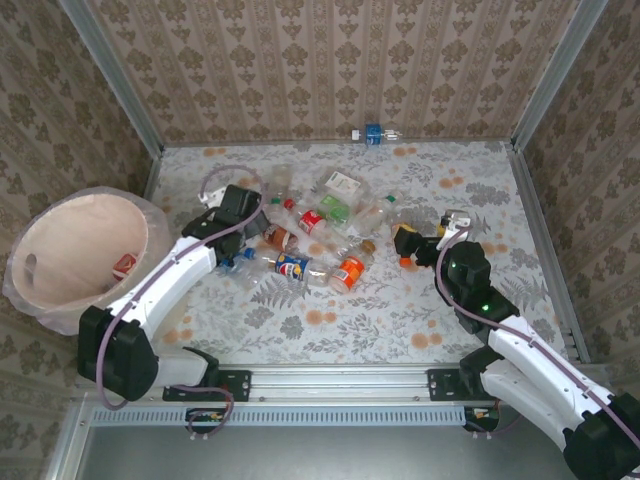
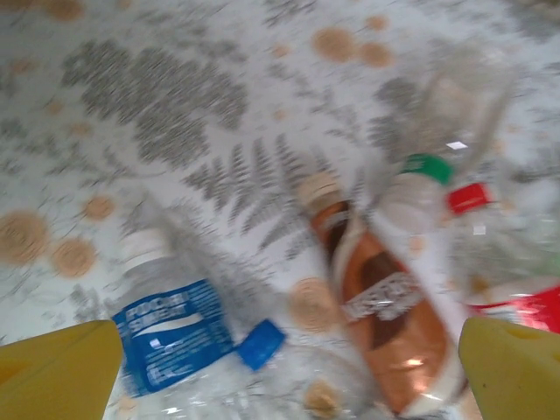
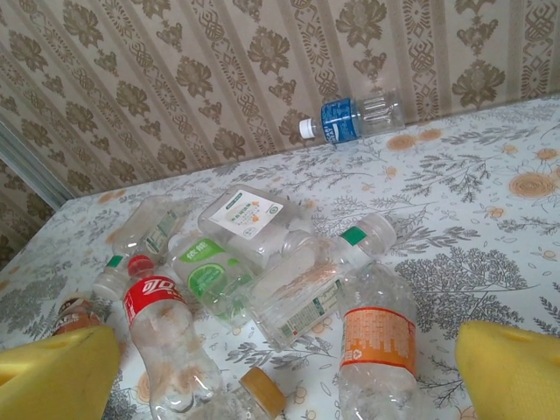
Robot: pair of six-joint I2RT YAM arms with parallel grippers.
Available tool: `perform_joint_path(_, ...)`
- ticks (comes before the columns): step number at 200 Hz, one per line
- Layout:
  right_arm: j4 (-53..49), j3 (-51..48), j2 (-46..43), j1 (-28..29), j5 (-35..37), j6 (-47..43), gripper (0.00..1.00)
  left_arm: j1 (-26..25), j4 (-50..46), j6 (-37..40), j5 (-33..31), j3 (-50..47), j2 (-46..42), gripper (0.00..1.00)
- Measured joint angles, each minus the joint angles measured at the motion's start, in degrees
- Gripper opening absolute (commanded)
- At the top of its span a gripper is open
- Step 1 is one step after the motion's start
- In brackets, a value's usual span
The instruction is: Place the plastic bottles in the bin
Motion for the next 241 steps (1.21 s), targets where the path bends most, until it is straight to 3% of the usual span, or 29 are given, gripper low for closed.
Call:
perform_joint_path(45,-0.09,0.0,0.0,0.0,0.0,0.02,1.0,4.76,-1.73,-4.5,2.71,-4.61,2.01,1.0)
perform_joint_path(83,-0.09,0.0,0.0,0.0,0.0,0.02,1.0,7.98,0.24,-5.68,5.31,-9.05,2.23,0.93)
perform_joint_path(165,-0.15,0.0,-1.01,-0.02,0.22,0.07,1.0,10.12,7.58,-7.76,8.74,-14.97,5.68,0.9)
perform_joint_path(241,-0.33,0.0,-1.03,-0.04,0.44,0.07,1.0,11.32,15.43,-8.63,10.23,-20.2,6.6,0.76)
